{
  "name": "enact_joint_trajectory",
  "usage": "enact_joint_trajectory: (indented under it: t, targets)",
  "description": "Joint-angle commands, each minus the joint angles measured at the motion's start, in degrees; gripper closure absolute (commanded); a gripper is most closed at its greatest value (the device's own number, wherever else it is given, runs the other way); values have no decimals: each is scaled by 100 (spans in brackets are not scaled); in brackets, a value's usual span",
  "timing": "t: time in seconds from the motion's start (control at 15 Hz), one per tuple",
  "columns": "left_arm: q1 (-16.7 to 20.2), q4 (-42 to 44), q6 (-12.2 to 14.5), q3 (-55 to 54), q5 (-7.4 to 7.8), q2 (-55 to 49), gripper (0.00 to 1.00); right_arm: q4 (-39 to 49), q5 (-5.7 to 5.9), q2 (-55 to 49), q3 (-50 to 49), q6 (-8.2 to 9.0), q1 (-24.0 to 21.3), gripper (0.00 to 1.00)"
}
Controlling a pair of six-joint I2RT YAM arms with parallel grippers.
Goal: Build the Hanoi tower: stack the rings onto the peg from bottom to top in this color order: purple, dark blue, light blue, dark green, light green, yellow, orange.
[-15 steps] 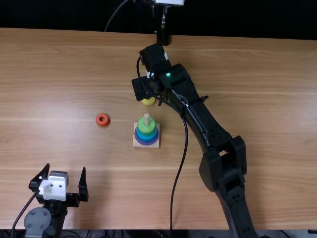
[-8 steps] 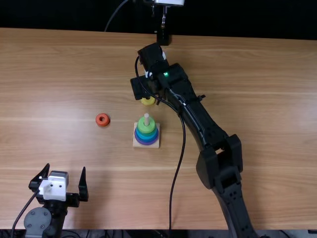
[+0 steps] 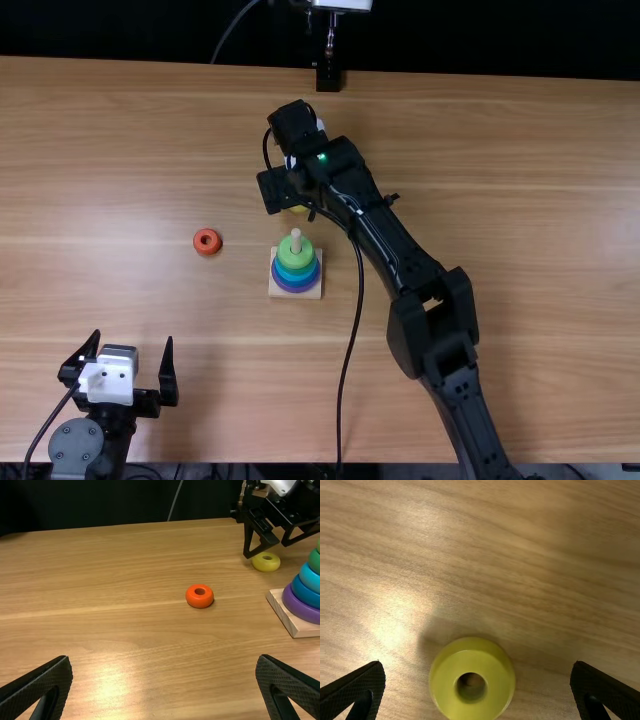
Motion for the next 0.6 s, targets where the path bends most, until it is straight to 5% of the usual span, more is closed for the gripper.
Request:
enact_joint_trajectory:
  t: [0.0,0.53]
  targets:
    - [43,-492,49,-578,93,-69,0,-11,49,176,197,-12,87,0]
    - [43,-492,49,-578,93,-69,0,-85,49,317,364,-96,140,0]
